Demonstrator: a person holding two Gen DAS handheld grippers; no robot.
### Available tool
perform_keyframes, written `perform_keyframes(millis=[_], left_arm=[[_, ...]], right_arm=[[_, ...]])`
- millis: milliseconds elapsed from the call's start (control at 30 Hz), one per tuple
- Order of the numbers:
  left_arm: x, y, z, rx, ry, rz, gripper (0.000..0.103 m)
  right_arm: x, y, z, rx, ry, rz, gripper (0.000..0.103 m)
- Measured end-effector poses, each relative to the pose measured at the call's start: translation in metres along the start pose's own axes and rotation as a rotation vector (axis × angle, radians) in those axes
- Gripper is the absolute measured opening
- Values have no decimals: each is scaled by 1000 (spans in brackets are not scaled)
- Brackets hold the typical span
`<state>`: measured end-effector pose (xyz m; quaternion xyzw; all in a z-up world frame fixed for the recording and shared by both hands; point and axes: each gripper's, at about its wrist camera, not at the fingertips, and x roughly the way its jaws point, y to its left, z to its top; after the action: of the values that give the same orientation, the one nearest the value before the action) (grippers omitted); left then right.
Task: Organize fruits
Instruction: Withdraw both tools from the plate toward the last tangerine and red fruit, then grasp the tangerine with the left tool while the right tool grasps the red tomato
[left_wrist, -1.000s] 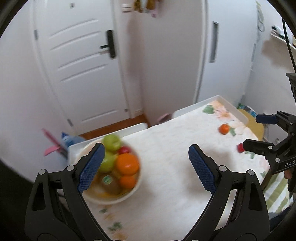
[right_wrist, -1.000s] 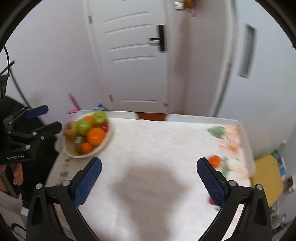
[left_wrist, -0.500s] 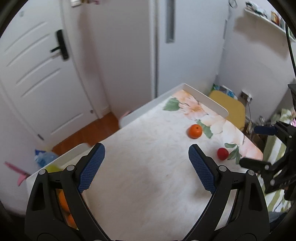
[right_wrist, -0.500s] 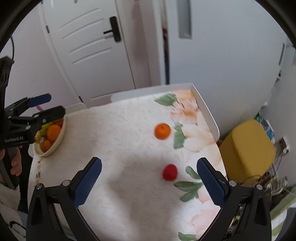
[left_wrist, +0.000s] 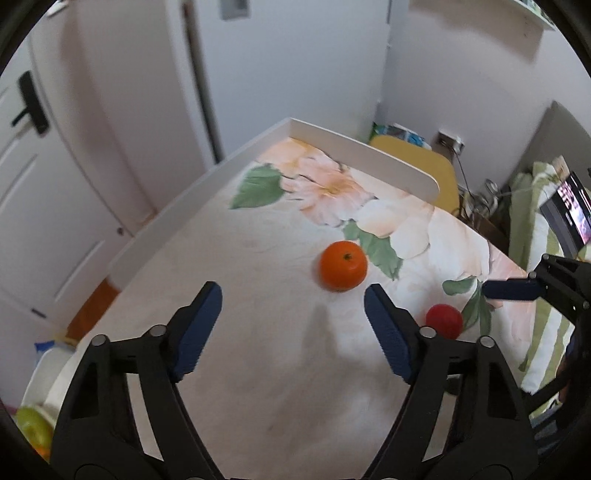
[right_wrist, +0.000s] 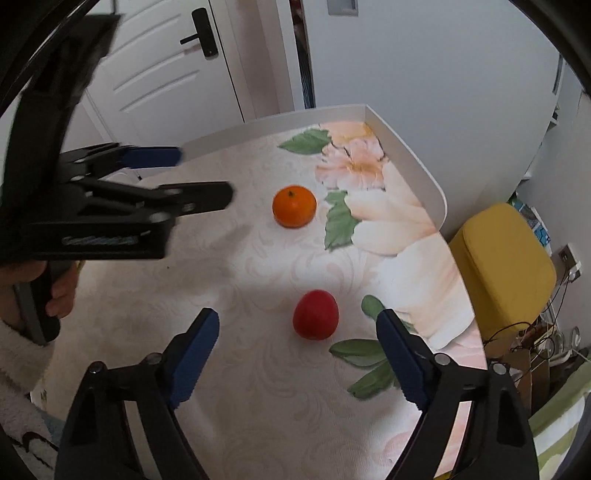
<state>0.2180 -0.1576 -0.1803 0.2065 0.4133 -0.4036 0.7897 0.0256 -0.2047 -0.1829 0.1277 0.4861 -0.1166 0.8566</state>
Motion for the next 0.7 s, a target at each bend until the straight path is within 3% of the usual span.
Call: perform_keyframes(millis=[167, 267, 400, 500, 567, 700], left_arm=[[24, -15, 7, 39, 10, -46, 83], [38, -20, 11, 51, 29, -65, 69], [51, -23, 13, 58, 42, -76, 66], [60, -24, 14, 63, 56, -82, 56], [64, -26, 14, 69, 68, -97, 43], [64, -31, 12, 95, 71, -74, 43]], right_arm=[[14, -2, -5, -10, 28, -9, 71], [19, -7, -7, 6, 37, 2, 66], [22, -10, -8, 4, 42, 1, 65], [25, -10, -7, -2, 46, 2, 65], [24, -9, -7, -3, 47, 5, 60], [27, -7, -6, -19, 54, 8, 57]])
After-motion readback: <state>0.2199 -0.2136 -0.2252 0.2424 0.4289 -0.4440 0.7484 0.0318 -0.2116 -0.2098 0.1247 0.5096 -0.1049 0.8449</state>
